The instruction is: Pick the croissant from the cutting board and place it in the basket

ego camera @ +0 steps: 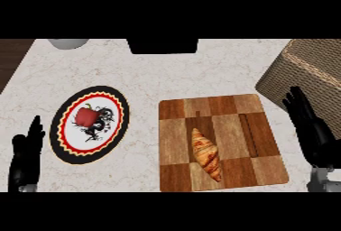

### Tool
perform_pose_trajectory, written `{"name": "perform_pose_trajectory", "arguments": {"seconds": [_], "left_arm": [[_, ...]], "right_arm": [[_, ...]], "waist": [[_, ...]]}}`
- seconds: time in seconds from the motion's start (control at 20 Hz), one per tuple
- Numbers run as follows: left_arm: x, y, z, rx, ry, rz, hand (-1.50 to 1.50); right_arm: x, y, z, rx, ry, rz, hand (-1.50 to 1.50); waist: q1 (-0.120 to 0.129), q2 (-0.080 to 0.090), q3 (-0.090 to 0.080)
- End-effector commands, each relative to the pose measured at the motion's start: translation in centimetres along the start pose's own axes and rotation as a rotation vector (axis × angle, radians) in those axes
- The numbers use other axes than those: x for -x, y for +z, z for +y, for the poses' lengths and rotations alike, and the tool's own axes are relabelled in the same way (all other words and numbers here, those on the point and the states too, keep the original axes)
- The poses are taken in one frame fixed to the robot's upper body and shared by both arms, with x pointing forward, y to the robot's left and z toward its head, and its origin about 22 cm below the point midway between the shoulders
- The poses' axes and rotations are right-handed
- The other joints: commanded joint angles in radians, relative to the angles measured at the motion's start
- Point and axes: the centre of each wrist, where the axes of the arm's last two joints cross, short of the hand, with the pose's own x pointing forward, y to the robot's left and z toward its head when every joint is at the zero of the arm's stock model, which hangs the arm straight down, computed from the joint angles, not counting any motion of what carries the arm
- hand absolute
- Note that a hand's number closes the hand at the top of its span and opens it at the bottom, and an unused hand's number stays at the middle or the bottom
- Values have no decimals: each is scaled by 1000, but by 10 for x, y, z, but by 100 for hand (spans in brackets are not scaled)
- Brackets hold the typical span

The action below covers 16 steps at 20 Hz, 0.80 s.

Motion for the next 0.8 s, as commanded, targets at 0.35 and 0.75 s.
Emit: {"name": "perform_pose_trajectory", "arguments": {"seconds": [0.35, 0.75], "left_arm": [[-75, -4, -58, 374, 85, -217, 0], [-83, -31, -35, 373, 147, -158, 0]], "right_arm": [[-116, -45, 130, -1055, 369, -468, 150], [-99, 41, 259, -1248, 525, -781, -150]], "waist": [[150, 16, -27], [26, 5, -17]]}}
